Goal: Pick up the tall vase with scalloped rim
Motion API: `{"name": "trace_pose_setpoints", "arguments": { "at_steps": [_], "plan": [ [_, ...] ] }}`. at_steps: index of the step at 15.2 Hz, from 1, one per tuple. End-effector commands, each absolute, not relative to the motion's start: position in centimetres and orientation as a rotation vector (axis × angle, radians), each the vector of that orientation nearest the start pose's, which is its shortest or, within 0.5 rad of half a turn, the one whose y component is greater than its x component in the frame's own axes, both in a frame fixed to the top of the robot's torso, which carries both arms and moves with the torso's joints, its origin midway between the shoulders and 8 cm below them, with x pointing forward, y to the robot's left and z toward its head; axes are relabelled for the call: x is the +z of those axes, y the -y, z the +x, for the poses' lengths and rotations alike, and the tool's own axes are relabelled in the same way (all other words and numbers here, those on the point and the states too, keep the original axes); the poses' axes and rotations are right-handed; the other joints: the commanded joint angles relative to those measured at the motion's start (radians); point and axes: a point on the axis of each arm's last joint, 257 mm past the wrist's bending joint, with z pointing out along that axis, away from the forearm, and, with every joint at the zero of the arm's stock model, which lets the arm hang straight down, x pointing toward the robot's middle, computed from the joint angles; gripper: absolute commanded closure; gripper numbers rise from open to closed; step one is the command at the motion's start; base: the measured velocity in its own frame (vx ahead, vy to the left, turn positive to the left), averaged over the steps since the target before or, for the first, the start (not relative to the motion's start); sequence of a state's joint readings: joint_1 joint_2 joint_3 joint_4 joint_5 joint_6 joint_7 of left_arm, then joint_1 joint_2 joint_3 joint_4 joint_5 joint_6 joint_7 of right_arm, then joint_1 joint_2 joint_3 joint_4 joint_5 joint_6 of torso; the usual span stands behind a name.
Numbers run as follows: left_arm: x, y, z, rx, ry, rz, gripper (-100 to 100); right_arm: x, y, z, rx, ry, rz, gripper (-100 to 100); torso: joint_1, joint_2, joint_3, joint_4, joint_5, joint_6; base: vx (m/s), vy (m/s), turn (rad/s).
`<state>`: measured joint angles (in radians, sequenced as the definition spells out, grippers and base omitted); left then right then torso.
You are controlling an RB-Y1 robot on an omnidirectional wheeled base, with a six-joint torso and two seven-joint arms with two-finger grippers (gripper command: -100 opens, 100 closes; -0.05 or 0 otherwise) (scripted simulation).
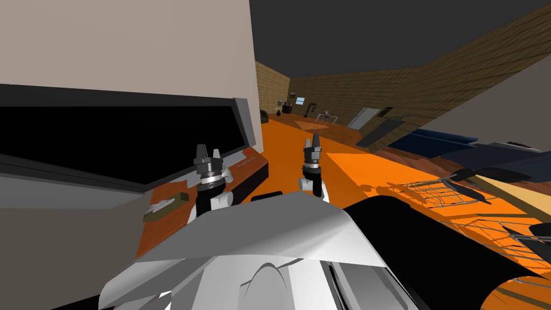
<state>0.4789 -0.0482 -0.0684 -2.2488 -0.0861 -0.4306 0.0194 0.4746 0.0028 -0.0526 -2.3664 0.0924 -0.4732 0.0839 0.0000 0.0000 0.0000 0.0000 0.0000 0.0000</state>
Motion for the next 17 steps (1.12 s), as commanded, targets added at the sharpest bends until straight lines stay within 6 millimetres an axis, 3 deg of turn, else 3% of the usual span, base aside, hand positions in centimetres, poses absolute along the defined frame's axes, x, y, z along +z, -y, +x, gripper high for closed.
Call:
{"name": "trace_pose_setpoints", "arguments": {
  "at_steps": [1, 6, 17],
  "plan": [
    [0.1, -24.9, 36.9, -1.325, -0.718, -0.704, -100, 6.5, 27.9, 33.0, 1.134, -0.619, 0.501, 0, 0.000, 0.000, 0.000, 0.000, 0.000, 0.000, 0.000, 0.000, 0.000],
    [-0.8, -24.8, 37.4, -1.326, -0.784, -0.698, -100, 6.5, 27.9, 33.0, 1.134, -0.619, 0.501, 0, 0.001, 0.000, 0.000, 0.000, 0.000, 0.000, 0.004, 0.003, -0.002],
    [-5.0, -26.1, 40.1, -1.319, -0.986, -0.818, -100, 6.5, 27.9, 33.0, 1.134, -0.619, 0.501, 0, 0.001, -0.001, -0.001, 0.000, 0.000, 0.000, 0.014, 0.011, -0.007]
  ]
}}
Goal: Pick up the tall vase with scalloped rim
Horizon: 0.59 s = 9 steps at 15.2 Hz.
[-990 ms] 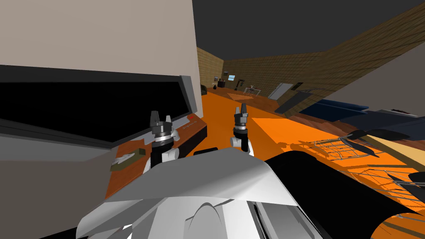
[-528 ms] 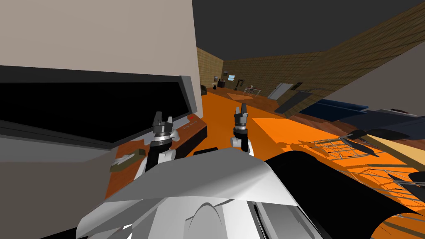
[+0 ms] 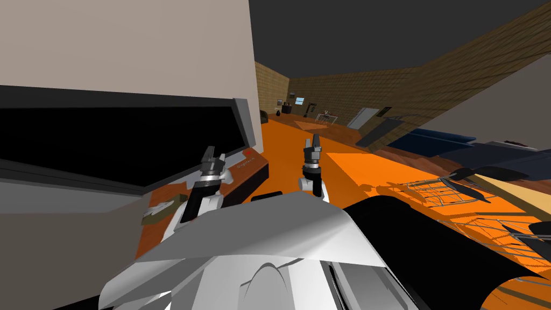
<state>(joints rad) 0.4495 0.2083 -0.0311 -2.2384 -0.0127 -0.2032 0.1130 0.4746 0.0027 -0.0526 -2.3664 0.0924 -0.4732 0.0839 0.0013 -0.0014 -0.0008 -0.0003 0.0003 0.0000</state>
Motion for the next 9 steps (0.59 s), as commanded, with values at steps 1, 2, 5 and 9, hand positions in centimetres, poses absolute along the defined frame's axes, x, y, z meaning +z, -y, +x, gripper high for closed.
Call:
{"name": "trace_pose_setpoints", "arguments": {
  "at_steps": [1, 2, 5, 9],
  "plan": [
    [-5.4, -26.4, 40.4, -1.324, -1.004, -0.840, -100, 6.5, 27.9, 33.0, 1.134, -0.619, 0.501, 0, 0.000, 0.000, 0.000, 0.000, 0.000, 0.000, 0.020, 0.011, -0.011],
    [-5.9, -26.6, 40.6, -1.315, -1.016, -0.857, -100, 6.5, 27.9, 33.0, 1.134, -0.619, 0.501, 0, 0.000, 0.000, 0.000, 0.000, 0.000, 0.000, 0.019, 0.011, -0.008],
    [-6.9, -27.1, 41.1, -1.309, -1.046, -0.900, -100, 6.5, 27.9, 33.0, 1.134, -0.619, 0.501, 0, 0.000, 0.000, 0.000, 0.000, 0.000, 0.000, 0.015, 0.013, -0.008],
    [-8.6, -28.2, 41.9, -1.300, -1.093, -0.991, -100, 6.5, 27.9, 33.0, 1.134, -0.619, 0.501, 0, 0.000, 0.000, 0.000, 0.000, 0.000, 0.000, 0.017, 0.012, -0.009]
  ]
}}
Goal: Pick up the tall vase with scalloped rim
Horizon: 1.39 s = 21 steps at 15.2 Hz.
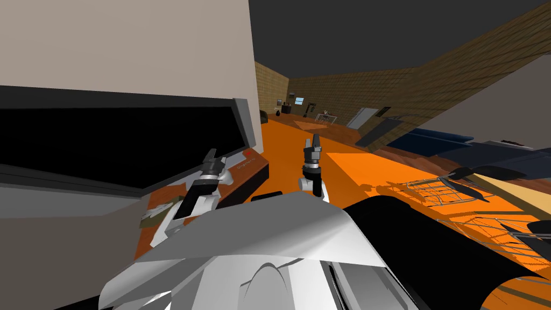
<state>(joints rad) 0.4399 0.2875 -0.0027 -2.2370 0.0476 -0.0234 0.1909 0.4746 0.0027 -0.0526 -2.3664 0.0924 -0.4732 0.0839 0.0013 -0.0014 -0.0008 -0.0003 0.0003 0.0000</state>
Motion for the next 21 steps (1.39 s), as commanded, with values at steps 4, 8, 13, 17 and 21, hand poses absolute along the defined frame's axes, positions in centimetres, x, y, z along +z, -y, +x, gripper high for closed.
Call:
{"name": "trace_pose_setpoints", "arguments": {
  "at_steps": [4, 8, 13, 17, 21],
  "plan": [
    [-10.0, -28.9, 42.4, -1.284, -1.124, -1.057, -100, 6.5, 27.9, 33.0, 1.134, -0.619, 0.501, 0, 0.000, 0.000, 0.000, 0.000, 0.000, 0.000, 0.014, 0.010, -0.007],
    [-11.6, -30.0, 42.9, -1.277, -1.150, -1.156, -100, 6.5, 27.9, 33.0, 1.134, -0.619, 0.501, 0, 0.000, 0.000, 0.000, 0.000, 0.000, 0.000, 0.015, 0.012, -0.008],
    [-13.5, -30.9, 43.1, -1.246, -1.183, -1.246, -100, 6.5, 27.9, 33.0, 1.134, -0.619, 0.501, 0, 0.000, 0.000, 0.000, 0.000, 0.000, 0.000, 0.015, 0.011, -0.007],
    [-15.0, -31.9, 43.3, -1.238, -1.192, -1.353, -100, 6.5, 27.9, 33.0, 1.134, -0.619, 0.501, 0, 0.000, 0.000, 0.000, 0.000, 0.000, 0.000, 0.017, 0.013, -0.008],
    [-16.6, -32.7, 43.3, -1.208, -1.211, -1.440, -100, 6.5, 27.9, 33.0, 1.134, -0.619, 0.501, 0, 0.000, 0.000, 0.000, 0.000, 0.000, 0.000, 0.015, 0.014, -0.009]
  ]
}}
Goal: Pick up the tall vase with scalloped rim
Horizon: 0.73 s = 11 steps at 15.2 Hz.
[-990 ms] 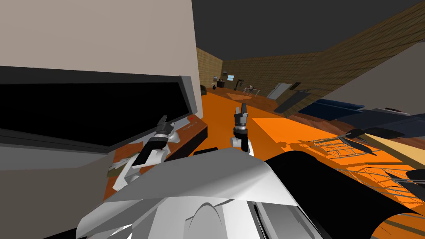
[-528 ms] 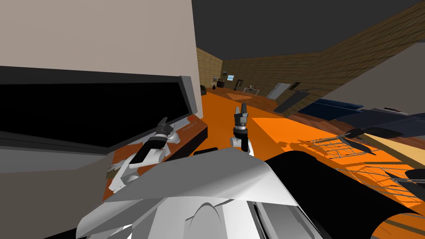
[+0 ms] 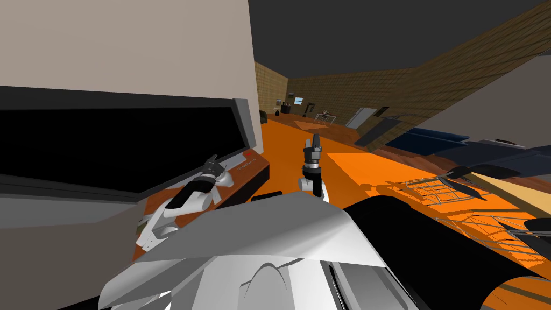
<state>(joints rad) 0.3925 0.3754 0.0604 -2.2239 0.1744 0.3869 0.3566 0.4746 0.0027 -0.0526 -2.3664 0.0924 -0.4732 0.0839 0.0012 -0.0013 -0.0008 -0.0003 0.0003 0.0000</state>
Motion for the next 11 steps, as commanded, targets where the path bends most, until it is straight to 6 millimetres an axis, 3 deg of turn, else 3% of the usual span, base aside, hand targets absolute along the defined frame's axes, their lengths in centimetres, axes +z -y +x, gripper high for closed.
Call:
{"name": "trace_pose_setpoints", "arguments": {
  "at_steps": [1, 11],
  "plan": [
    [-17.1, -32.8, 43.2, -1.194, -1.220, -1.455, -100, 6.5, 27.9, 33.0, 1.134, -0.619, 0.501, 0, 0.000, 0.000, 0.000, 0.000, 0.000, 0.000, 0.013, 0.011, -0.005],
    [-20.6, -34.5, 42.5, -1.130, -1.234, -1.675, -100, 6.5, 27.9, 33.0, 1.134, -0.619, 0.501, 0, 0.000, 0.000, 0.000, 0.000, 0.000, 0.000, 0.014, 0.011, -0.007]
  ]
}}
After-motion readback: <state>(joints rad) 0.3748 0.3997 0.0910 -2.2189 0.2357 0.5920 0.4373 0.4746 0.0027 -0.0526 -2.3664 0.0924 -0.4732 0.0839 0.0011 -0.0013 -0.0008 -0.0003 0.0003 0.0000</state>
